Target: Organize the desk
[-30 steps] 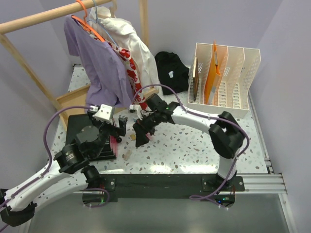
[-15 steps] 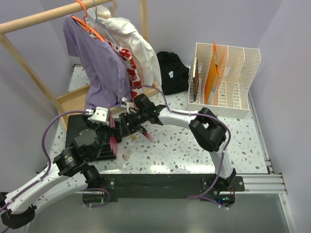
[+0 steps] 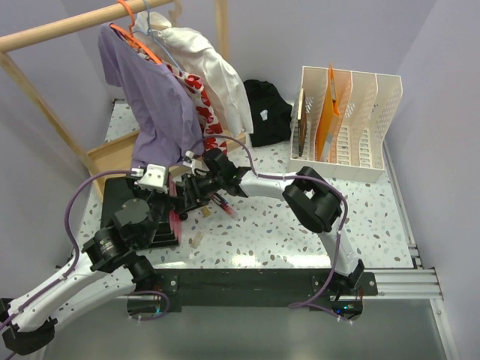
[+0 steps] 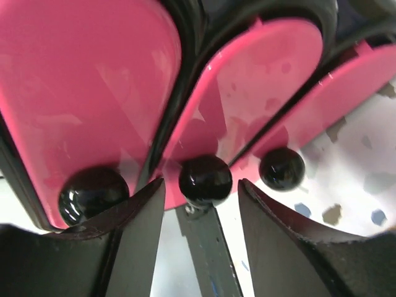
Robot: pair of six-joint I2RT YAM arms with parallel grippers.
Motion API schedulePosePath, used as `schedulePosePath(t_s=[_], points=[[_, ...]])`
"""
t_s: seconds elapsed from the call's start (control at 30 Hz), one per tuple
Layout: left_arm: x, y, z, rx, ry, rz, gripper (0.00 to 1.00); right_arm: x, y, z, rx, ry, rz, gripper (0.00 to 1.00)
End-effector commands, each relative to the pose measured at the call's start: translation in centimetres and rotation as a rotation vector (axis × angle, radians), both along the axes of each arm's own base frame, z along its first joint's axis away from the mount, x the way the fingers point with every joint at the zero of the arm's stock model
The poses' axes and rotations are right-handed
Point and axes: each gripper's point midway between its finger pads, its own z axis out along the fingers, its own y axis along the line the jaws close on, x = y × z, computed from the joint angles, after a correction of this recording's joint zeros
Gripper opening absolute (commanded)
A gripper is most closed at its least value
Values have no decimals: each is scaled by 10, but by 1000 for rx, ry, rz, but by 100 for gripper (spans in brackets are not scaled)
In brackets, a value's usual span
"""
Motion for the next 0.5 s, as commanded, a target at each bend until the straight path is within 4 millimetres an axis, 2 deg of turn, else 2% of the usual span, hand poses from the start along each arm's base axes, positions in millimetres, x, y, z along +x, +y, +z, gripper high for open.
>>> schedulePosePath(t_s=[0.0,0.2,0.27,0.3,0.37,0.4,0.43,0.47], points=[[4,1,5,-7,-24,20,96,3,18,32,130,28,10,48],[5,2,5,-10,-25,23,96,2,14,32,130,19,-3,23],[5,2,5,-9,-25,21,96,1,6,24,101,1,-1,20],[5,2,5,-9,-26,23,96,0,3,30,106,-16,-2,19],[5,2,5,-8,-24,21,96,1,-9,22,77,-38,-10,18],[5,3,5,-8,-24,21,96,1,-13,30,84,-58,-12,18],[4,2,5,-9,-25,18,96,3,-22,23,59,-76,-14,18],[5,2,5,-10,-26,17,96,4,-26,25,54,-91,-14,18]])
